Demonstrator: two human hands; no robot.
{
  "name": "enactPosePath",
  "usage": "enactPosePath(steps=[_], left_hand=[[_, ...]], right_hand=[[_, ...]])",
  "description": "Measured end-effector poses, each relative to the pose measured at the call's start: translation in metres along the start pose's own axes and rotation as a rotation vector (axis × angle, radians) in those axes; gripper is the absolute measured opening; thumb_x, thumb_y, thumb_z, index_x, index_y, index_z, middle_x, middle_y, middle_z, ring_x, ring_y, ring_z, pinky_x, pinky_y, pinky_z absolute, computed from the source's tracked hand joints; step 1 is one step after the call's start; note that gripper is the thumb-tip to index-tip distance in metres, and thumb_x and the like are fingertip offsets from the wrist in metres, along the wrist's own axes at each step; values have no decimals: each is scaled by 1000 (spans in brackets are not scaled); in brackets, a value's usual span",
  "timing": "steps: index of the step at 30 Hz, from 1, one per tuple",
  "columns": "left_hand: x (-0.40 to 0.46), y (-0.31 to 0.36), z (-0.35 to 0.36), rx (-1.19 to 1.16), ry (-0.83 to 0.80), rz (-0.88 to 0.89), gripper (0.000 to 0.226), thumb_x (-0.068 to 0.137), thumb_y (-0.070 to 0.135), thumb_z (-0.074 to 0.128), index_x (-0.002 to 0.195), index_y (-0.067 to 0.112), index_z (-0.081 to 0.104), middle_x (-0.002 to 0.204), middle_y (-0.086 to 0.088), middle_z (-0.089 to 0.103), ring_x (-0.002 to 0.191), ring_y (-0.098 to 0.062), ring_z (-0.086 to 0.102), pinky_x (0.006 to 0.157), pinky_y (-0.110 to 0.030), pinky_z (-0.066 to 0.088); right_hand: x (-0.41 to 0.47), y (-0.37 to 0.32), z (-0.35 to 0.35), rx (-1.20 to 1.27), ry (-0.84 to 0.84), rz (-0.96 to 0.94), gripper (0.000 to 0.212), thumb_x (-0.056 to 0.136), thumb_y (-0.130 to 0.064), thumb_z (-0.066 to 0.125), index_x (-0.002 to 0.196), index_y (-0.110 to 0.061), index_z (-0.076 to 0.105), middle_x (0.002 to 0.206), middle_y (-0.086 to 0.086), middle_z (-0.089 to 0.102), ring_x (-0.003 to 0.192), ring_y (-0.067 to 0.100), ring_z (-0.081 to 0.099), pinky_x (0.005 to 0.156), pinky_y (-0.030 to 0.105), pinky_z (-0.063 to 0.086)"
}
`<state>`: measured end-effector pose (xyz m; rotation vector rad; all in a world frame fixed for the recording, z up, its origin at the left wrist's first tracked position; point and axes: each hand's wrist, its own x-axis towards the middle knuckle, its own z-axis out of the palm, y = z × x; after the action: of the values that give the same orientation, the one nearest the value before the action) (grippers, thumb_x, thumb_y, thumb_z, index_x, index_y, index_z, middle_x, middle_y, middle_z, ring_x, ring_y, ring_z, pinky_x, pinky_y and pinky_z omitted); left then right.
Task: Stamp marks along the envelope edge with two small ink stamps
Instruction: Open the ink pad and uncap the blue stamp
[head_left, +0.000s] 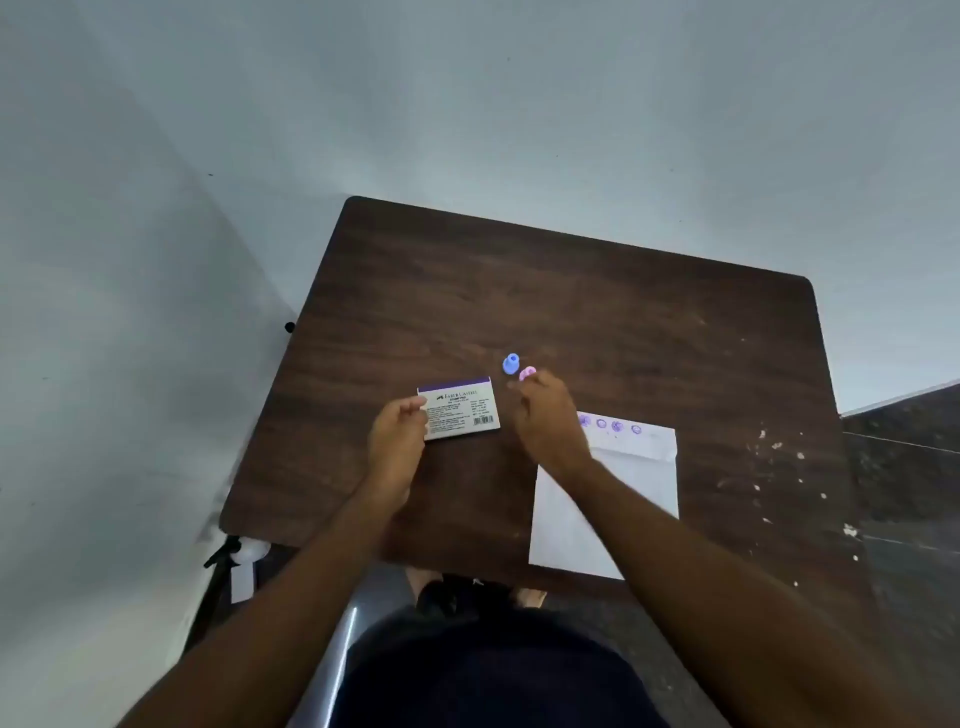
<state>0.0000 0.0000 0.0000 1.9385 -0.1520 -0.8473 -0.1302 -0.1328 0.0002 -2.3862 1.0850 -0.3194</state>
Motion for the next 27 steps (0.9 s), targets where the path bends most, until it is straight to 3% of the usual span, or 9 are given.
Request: enactPosePath(steps=[3,6,8,14,18,24,27], left_hand=[[1,-5,-4,-144,-15,-105,25,92,10,51,113,11,64,94,-1,69,79,-8,60,70,-23,48],[3,-20,-5,-74,-9,-142,33,93,14,51,126,13,57,113,-3,65,101,-15,60,94,-33,50],[6,-25,-3,-32,-23,-154,38,92,14,52,130,13,54,117,-2,61,106,-15,58,99,-34,46],[15,-32,0,45,-129,-184,42,88,9,56,130,10,54,109,3,63,96,-7,58,86,-26,44],[20,-29,-1,-14,-151,-208,39,87,10,55,126,10,57,118,-2,67,100,-8,61,88,-25,47],[19,-11,-11,-131,-140,-223,24,91,4,50,103,19,64,88,8,65,76,0,55,62,-15,42],[28,-8,-16,-107,-143,-202,23,88,5,52,99,20,67,90,7,68,82,-3,61,68,-17,47]], right_hand=[[-4,-3,15,62,-115,67,27,90,-7,47,100,-9,72,103,11,72,92,25,63,82,29,49],[-7,-4,28,109,-173,209,28,92,-8,47,112,-12,67,114,9,68,104,23,60,88,26,46],[-6,-3,33,156,-200,325,30,92,-6,48,115,-13,65,118,8,65,110,23,58,94,29,46],[-7,0,47,218,-158,448,29,84,4,50,103,-5,69,110,11,67,105,24,58,84,20,39],[-7,0,53,260,-106,511,23,85,1,52,99,-7,69,107,8,67,100,18,58,81,16,37],[3,0,50,379,-32,582,22,84,-3,55,97,-14,70,102,1,68,95,12,62,83,24,50],[11,-5,45,472,-14,593,26,84,0,55,101,-14,69,104,0,68,91,7,62,82,22,52]])
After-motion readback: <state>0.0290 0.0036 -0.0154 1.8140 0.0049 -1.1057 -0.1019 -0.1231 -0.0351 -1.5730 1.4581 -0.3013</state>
